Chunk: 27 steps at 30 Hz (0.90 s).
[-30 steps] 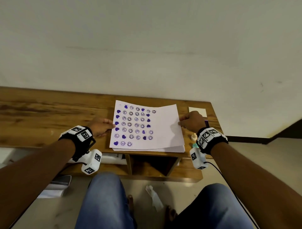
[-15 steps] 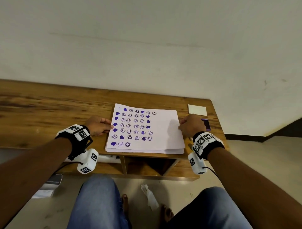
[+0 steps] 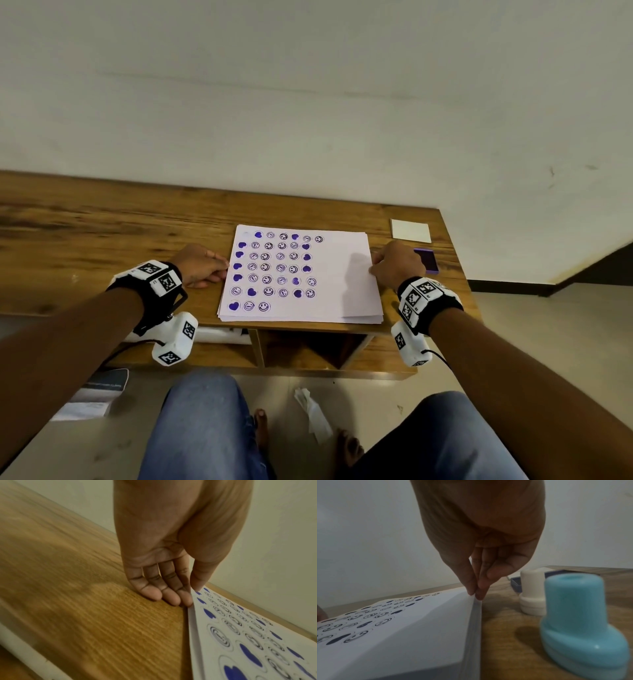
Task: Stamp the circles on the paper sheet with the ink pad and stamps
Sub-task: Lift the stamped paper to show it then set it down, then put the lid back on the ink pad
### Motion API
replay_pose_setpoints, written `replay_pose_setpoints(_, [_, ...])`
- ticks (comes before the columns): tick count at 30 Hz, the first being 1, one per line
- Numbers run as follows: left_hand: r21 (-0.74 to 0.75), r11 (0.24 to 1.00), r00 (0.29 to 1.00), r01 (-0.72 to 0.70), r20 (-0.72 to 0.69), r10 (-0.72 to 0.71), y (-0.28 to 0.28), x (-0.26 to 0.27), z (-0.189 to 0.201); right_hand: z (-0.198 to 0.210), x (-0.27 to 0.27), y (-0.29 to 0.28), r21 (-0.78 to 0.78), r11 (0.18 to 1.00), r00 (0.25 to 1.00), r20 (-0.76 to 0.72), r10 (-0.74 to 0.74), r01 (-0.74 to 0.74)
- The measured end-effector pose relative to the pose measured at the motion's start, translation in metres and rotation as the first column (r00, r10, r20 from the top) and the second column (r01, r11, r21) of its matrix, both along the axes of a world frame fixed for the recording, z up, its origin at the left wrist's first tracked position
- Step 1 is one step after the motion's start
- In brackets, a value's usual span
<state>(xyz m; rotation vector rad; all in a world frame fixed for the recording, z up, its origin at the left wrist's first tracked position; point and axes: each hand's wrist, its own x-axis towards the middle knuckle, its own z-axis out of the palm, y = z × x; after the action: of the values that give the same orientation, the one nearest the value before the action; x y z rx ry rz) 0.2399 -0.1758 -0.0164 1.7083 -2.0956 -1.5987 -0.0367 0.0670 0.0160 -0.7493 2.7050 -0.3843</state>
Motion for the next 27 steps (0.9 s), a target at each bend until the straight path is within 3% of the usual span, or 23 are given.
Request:
replay_pose_setpoints(7, [-0.060,0.998,0.997,0.007,0.074,-0.002,-0.006,0.004,0.005,0.003,0.003,0.002,0.036,0.999,0.998,-0.067,0.013,-0.011])
replay_pose_setpoints(10, [-0.185,0.980,0.997,0.072,0.029,-0.068,-0.004,0.008,0.011,0.012,0.004,0.002,0.018,1.000,0.998,-0.060,-0.019,0.020])
replay_pose_setpoints(13, [-0.401,0.889,0.976,0.219,0.076,-0.206,0.004,0.005,0.026,0.025,0.001,0.002,0.005,1.000,0.999,-0.031,-0.008,0.009])
replay_pose_setpoints(16, [-0.507,0.792,0.940,0.339,0.149,-0.307,0.016,-0.009,0.039,0.040,-0.005,0.007,-0.027,1.000,1.000,-0.018,0.013,-0.014])
replay_pose_setpoints(20, [-0.519,0.771,0.921,0.369,0.093,-0.378,0.030,-0.036,0.051,0.055,-0.017,0.011,-0.079,0.997,1.000,-0.020,0.023,-0.025])
replay_pose_setpoints(27, [-0.524,0.683,0.840,0.509,0.126,-0.529,0.072,-0.106,0.066,0.073,-0.049,0.035,-0.086,0.995,0.996,-0.084,0.033,-0.040])
